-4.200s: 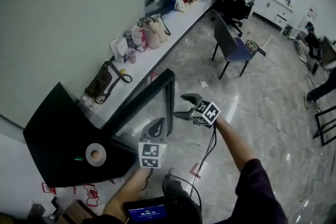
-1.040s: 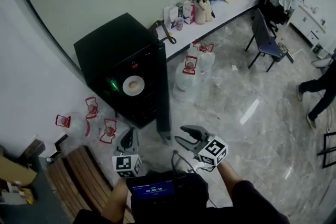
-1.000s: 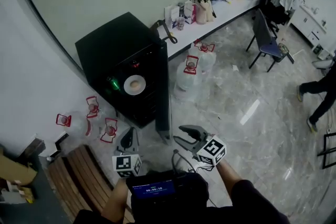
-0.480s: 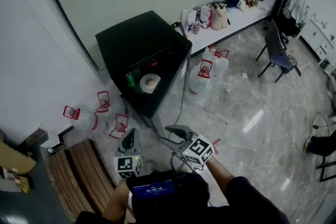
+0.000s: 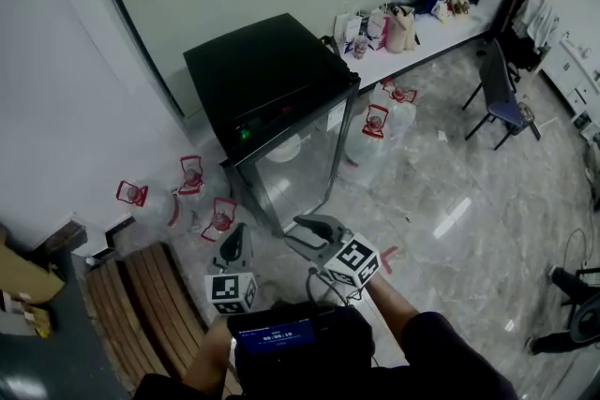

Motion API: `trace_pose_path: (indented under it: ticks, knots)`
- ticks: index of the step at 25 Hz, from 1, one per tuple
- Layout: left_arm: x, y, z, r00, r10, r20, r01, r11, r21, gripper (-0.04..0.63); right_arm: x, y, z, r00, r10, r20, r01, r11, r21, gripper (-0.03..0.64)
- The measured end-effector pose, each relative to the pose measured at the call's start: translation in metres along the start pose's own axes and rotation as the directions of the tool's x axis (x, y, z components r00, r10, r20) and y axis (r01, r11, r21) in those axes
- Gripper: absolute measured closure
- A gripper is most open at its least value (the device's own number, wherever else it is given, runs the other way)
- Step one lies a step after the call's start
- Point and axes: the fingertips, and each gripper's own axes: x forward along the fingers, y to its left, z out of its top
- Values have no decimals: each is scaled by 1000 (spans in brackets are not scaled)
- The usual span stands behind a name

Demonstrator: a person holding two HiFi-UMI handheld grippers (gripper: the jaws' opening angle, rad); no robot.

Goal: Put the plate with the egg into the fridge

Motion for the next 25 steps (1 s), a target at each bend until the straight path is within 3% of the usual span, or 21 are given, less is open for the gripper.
trace_pose_path:
  ticks: [4, 7, 8, 18, 25]
  knots:
    - [3, 8, -1, 1000, -5, -2, 5, 1000, -7, 586, 9, -1, 7, 1000, -8, 5, 8, 1000, 8, 433]
    - [7, 14, -4, 1000, -22, -8, 22, 1000, -10, 586, 16, -3, 14, 999, -41, 24, 41, 999, 0, 554]
    - [8, 16, -5, 1000, -27, -9, 27, 1000, -11, 586, 17, -5, 15, 998, -54, 30, 54, 999, 0, 565]
    - [22, 29, 4, 997, -76, 17, 77, 997, -19, 586, 40, -10, 24, 991, -130, -14, 130, 990, -50, 607]
    - [29, 44, 6, 993, -118, 22, 119, 992, -36, 586, 54, -20, 32, 979, -197, 58, 198, 980, -9, 609]
